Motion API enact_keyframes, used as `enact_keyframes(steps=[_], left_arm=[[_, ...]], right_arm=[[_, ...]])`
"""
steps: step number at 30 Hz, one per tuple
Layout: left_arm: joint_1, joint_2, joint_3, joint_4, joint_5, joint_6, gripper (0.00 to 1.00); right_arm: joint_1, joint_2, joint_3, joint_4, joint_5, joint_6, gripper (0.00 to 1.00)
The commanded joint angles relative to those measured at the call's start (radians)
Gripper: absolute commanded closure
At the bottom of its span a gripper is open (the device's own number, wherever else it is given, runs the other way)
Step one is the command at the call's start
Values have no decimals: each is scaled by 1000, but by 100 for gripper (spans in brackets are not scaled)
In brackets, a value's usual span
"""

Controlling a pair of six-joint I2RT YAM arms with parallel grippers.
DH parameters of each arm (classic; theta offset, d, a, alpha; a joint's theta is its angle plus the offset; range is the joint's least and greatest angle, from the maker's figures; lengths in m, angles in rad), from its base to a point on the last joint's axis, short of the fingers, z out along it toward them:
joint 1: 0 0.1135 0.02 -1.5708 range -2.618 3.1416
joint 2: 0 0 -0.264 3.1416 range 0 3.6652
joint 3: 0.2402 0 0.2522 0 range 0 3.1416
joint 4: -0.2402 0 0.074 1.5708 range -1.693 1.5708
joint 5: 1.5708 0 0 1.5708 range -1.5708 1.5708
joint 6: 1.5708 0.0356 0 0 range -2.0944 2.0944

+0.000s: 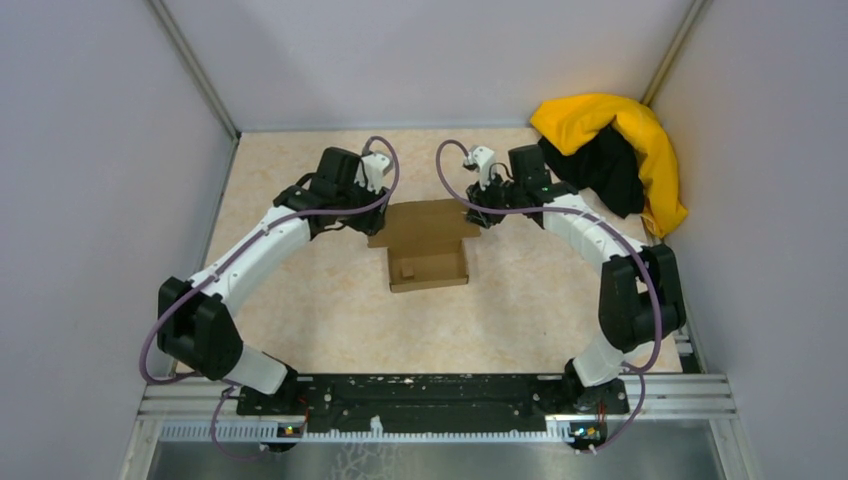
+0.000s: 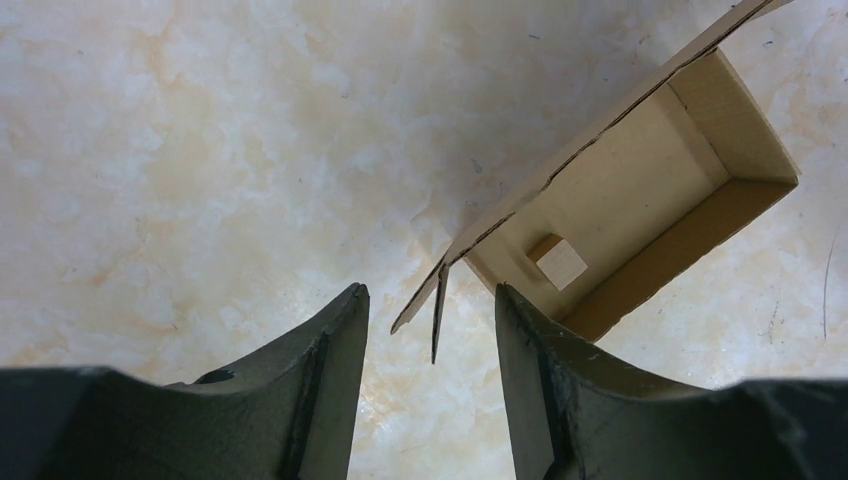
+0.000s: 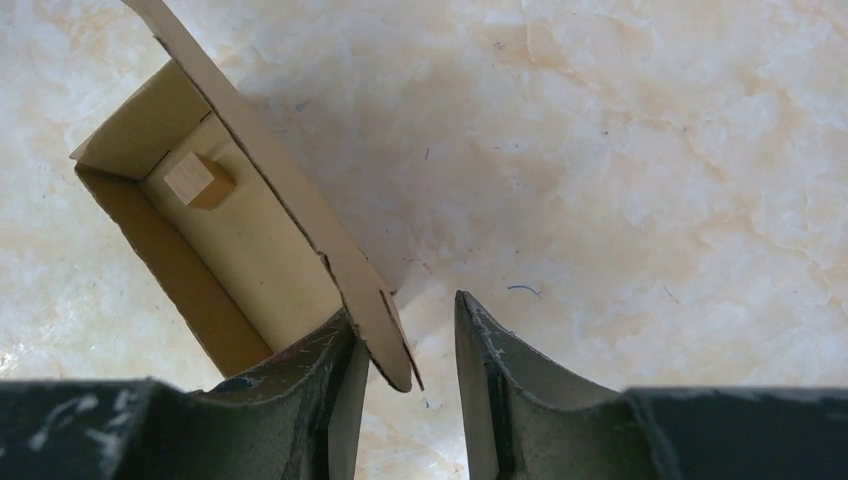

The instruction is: Fold the paper box

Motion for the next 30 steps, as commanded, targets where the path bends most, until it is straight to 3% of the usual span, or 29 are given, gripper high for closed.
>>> enact_keyframes(steps=[1,7,20,30], left_arm=[[5,-17,36,-12,9,13,44],[6,16,33,-16,12,15,52],[6,53,26,-19,-8,15,56],[7,87,32,-25,-35,7,67]], right_arm=[[10,16,64,38,-10,-3,65],[10,20,65,38,-15,0,69],[19,19,60,39,-15,1,70],[22,20,56,41,-8,5,72]])
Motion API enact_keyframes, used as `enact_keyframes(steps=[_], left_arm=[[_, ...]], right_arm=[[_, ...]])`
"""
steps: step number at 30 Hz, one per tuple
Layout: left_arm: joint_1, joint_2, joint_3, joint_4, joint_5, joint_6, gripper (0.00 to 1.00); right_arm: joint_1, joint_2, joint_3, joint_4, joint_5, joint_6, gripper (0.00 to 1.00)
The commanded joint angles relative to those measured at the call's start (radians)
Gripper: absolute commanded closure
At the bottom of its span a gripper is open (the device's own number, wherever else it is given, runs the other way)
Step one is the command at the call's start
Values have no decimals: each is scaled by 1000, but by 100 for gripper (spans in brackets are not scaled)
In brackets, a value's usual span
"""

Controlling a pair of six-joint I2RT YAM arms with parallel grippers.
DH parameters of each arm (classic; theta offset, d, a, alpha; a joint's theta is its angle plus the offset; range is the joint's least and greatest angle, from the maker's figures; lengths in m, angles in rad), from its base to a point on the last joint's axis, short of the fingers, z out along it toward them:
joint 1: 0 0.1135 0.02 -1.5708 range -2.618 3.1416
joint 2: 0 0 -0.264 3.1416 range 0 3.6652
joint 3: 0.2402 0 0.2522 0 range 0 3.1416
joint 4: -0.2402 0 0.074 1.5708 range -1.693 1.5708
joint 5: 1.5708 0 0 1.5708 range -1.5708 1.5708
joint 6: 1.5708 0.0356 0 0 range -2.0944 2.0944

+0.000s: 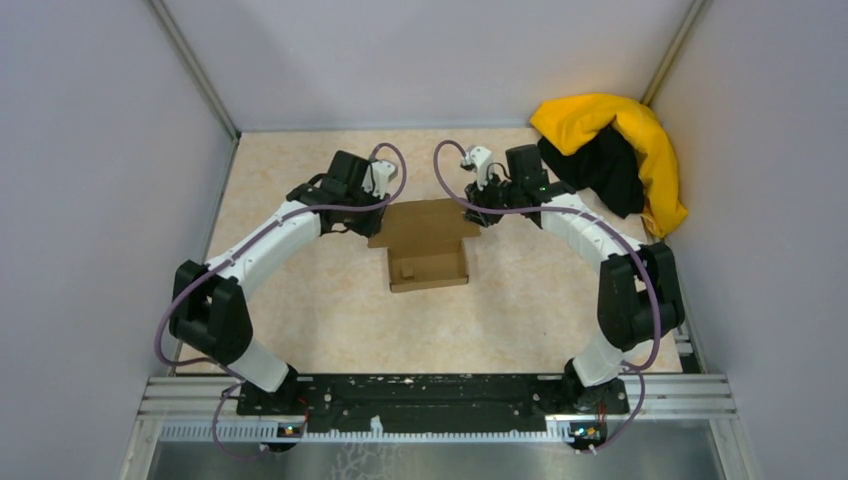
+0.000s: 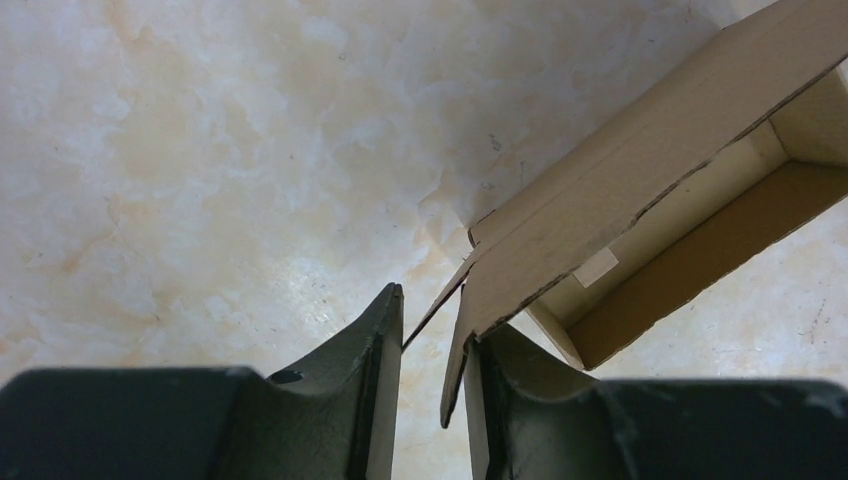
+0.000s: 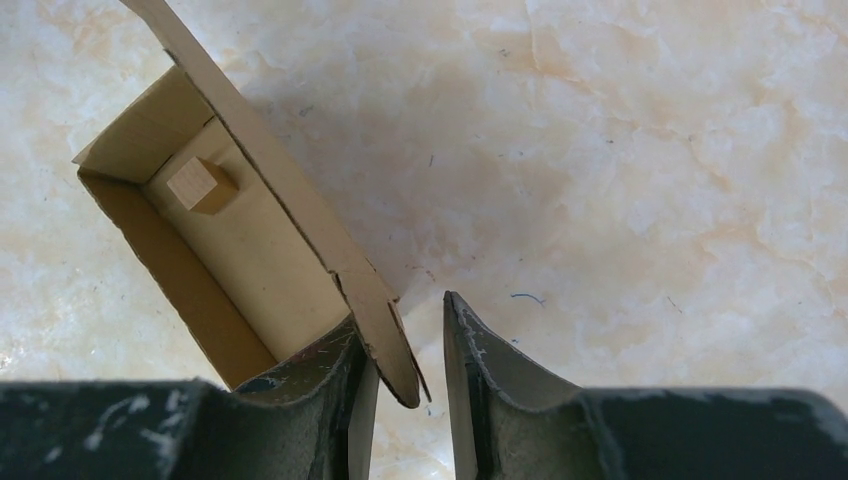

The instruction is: Fold the paper box

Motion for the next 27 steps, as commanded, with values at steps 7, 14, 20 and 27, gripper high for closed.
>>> enact_keyframes(steps=[7,14,20,27], left_arm=[[6,2,25,-11,-16,1,71],[6,-5,31,-8,-12,-2,74],[6,1,34,-7,-7,-6,77],[4,18,44,-8,10,-22,89]], right_arm=[[10,11,46,34,-6,8,75],[11,10,49,27,2,12,80],[20,15,53,29,9,17,84],[40,21,48,29,43,40,98]])
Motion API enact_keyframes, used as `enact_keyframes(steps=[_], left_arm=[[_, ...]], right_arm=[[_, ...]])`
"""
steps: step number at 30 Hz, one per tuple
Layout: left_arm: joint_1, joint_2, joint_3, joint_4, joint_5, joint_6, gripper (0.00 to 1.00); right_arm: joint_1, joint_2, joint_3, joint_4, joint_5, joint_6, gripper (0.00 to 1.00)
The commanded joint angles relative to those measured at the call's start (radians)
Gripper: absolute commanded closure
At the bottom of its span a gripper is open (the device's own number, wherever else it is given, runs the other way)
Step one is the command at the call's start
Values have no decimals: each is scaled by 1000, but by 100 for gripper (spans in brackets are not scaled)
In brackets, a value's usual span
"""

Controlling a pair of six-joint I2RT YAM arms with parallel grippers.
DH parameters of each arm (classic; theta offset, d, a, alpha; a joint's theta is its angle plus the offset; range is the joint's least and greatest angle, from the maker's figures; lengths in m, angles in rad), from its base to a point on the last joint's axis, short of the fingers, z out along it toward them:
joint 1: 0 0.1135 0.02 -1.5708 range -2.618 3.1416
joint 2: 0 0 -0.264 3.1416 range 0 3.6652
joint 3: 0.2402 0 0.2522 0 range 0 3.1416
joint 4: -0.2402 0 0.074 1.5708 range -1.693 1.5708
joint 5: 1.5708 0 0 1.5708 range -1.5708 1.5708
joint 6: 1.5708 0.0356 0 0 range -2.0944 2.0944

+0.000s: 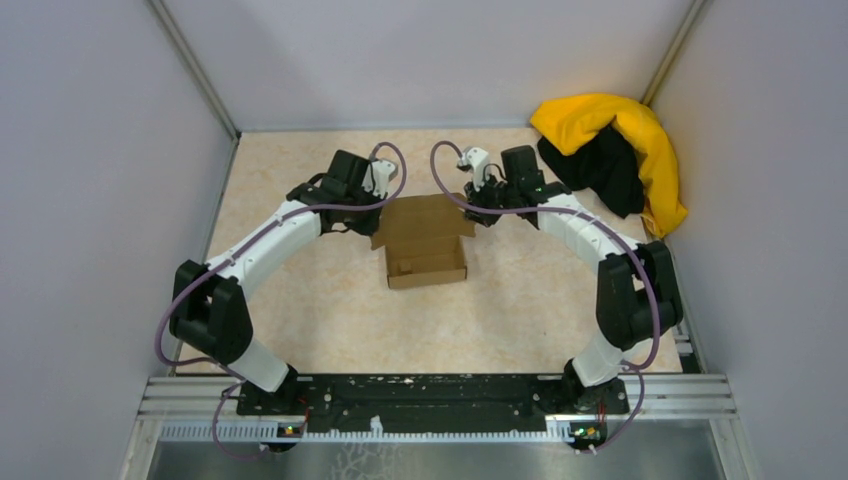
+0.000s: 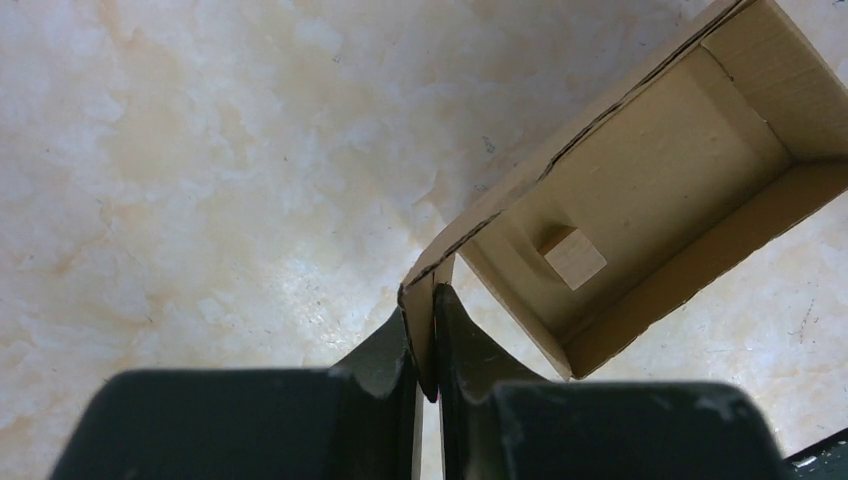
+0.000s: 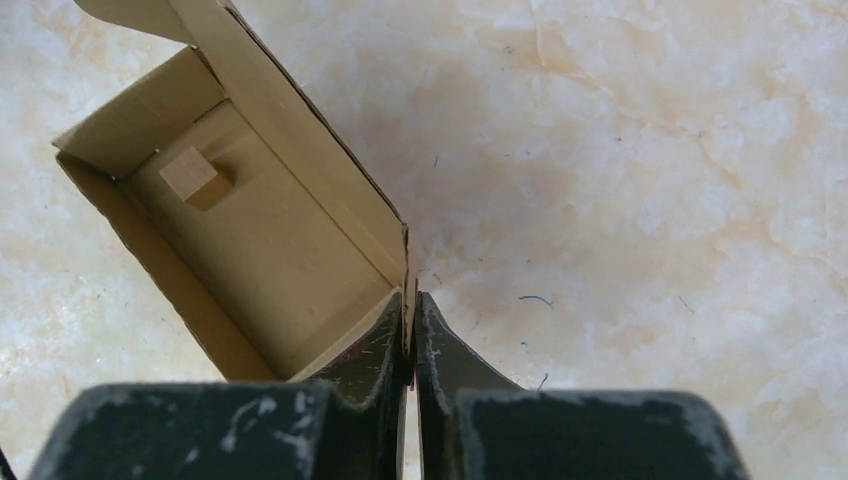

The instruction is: Fold the paper box

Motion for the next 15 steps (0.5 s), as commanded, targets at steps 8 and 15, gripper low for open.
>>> enact_keyframes(steps=[8,15], left_arm=[[-10,13,34,18,27,-65,92],[-51,-11,20,81,-9,-108,92]], right_arm=[[72,-18,26,45,114,78,100],[113,-79,-32,109,235,173,100]])
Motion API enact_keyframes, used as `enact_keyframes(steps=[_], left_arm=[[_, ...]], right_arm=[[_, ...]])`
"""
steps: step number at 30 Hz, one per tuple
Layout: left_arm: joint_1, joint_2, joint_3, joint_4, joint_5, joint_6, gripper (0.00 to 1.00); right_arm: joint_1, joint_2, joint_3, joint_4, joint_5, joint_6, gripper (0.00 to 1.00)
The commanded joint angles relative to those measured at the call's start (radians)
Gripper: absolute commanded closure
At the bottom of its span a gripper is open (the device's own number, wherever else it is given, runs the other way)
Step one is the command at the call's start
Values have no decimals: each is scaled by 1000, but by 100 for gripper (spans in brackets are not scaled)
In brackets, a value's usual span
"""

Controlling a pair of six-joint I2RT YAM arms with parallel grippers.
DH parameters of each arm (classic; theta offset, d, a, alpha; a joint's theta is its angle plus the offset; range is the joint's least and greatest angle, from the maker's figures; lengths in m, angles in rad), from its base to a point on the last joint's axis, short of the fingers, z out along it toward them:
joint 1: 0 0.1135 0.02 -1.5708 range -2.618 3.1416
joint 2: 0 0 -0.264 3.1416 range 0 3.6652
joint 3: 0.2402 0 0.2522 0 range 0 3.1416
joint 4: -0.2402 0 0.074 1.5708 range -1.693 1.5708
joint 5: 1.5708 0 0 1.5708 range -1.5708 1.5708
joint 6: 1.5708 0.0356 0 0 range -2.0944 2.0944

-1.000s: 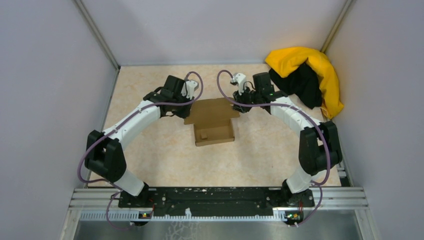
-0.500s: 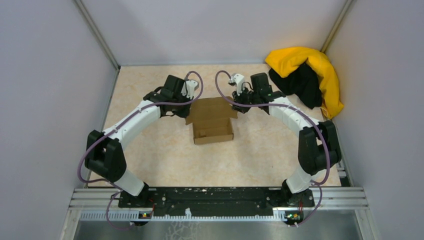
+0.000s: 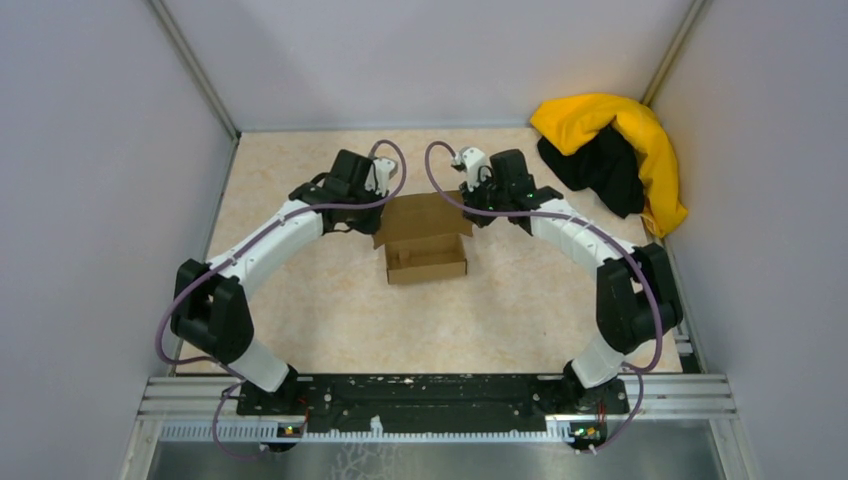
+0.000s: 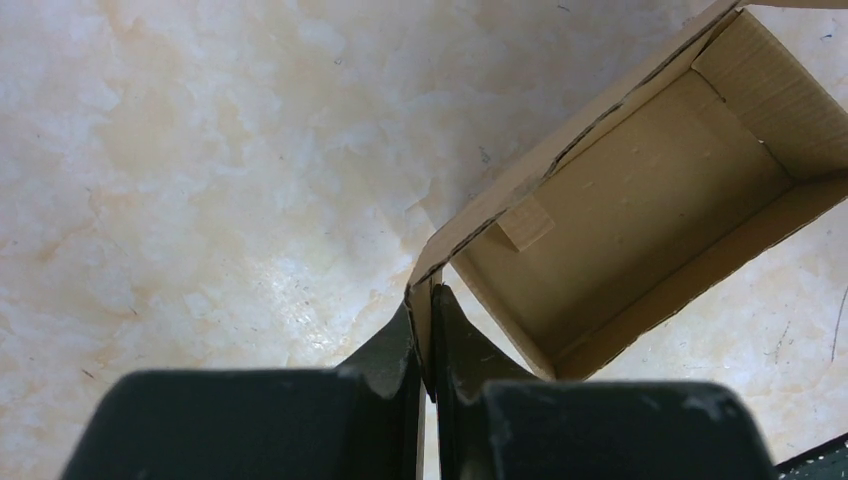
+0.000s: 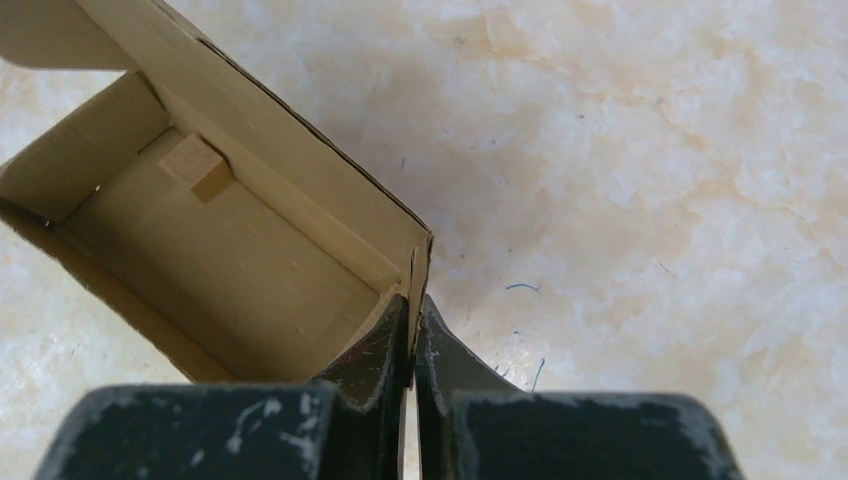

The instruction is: Fold the paper box

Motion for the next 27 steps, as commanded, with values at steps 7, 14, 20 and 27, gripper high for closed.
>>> enact_keyframes(steps=[7,14,20,27], left_arm=[[-89,-30,-33,160,-51,-94,92],[-134,-41,-72,239,-179,-161,92],[-187,-43,-65,283,-259,-192,92],[-245,-39,-61,330,-333,-231,92]], right_arm=[[96,-130,-109,168,179,158,100],[163,-172,-182,236,330,271,100],[225,-206,-230,283,472,315,100],[261,-225,-234,324,580,359,100]])
